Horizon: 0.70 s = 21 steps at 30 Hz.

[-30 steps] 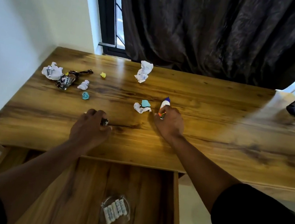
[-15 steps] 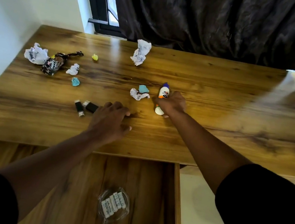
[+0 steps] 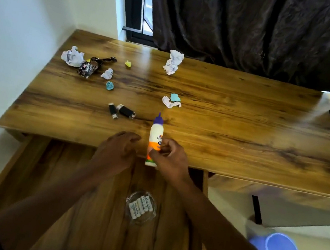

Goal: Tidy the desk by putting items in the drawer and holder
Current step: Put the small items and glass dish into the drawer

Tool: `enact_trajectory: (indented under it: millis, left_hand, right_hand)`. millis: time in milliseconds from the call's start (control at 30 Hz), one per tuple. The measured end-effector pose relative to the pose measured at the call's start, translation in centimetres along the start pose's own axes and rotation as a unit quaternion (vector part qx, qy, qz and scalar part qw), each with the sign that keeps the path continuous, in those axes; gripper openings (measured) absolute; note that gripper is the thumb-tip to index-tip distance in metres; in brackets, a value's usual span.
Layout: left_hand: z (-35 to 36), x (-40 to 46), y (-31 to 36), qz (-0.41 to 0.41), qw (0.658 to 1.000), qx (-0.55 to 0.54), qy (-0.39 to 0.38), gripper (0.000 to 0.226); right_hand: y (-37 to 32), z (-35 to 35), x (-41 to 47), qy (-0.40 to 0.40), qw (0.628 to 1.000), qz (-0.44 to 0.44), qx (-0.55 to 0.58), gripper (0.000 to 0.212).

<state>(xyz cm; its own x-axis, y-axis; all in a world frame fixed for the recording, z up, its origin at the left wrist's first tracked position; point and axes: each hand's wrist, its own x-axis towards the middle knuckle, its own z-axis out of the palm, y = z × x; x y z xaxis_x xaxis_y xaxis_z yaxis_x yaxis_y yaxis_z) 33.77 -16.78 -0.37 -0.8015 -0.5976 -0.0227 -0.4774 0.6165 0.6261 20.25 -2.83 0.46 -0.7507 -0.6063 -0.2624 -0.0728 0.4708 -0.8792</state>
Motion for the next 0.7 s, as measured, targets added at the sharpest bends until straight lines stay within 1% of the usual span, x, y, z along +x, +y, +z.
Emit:
enact_trajectory:
  millis: [67, 133, 200, 267, 333, 433, 533, 633, 700]
  left_hand:
    - [-0.1, -3.2, -1.2, -0.037, 0.994, -0.106, 0.0, 0.042]
    - [0.1, -6.0, -2.0, -0.064, 0.974, -0.216, 0.003, 0.035]
    - [0.3, -8.4, -2.6, -0.117, 0.95, -0.289, 0.02, 0.024]
    - [0.8, -10.2, -3.1, -0.159, 0.931, -0.328, 0.033, 0.028]
    - [1.3, -11.4, -3.8, -0.191, 0.921, -0.337, 0.033, 0.028]
    - [2.0, -11.4, -5.1, -0.235, 0.912, -0.337, 0.008, 0.025]
    - [2.7, -10.6, -6.4, -0.252, 0.918, -0.306, -0.006, 0.031]
    - [3.5, -9.5, -7.0, -0.257, 0.93, -0.262, -0.016, 0.037]
    - [3.7, -8.6, -7.2, -0.242, 0.945, -0.221, -0.027, 0.051]
  right_hand:
    - [0.8, 1.5, -2.8, -0.027, 1.0, 0.001, -0.013, 0.042]
    - [1.9, 3.2, -5.2, -0.055, 0.998, 0.004, -0.039, 0.043]
    - [3.1, 5.1, -7.1, -0.086, 0.995, 0.008, -0.047, 0.041]
    - [4.1, 6.8, -8.3, -0.11, 0.992, 0.012, -0.057, 0.039]
    - [4.8, 8.3, -8.9, -0.116, 0.991, 0.015, -0.058, 0.041]
    - [5.5, 9.9, -8.6, -0.109, 0.989, -0.007, -0.095, 0.054]
    - [5.9, 11.4, -7.5, -0.116, 0.98, -0.04, -0.159, 0.072]
    - [6.2, 12.3, -6.3, -0.133, 0.966, -0.053, -0.215, 0.079]
    - [6.4, 12.7, -5.8, -0.147, 0.961, -0.057, -0.227, 0.084]
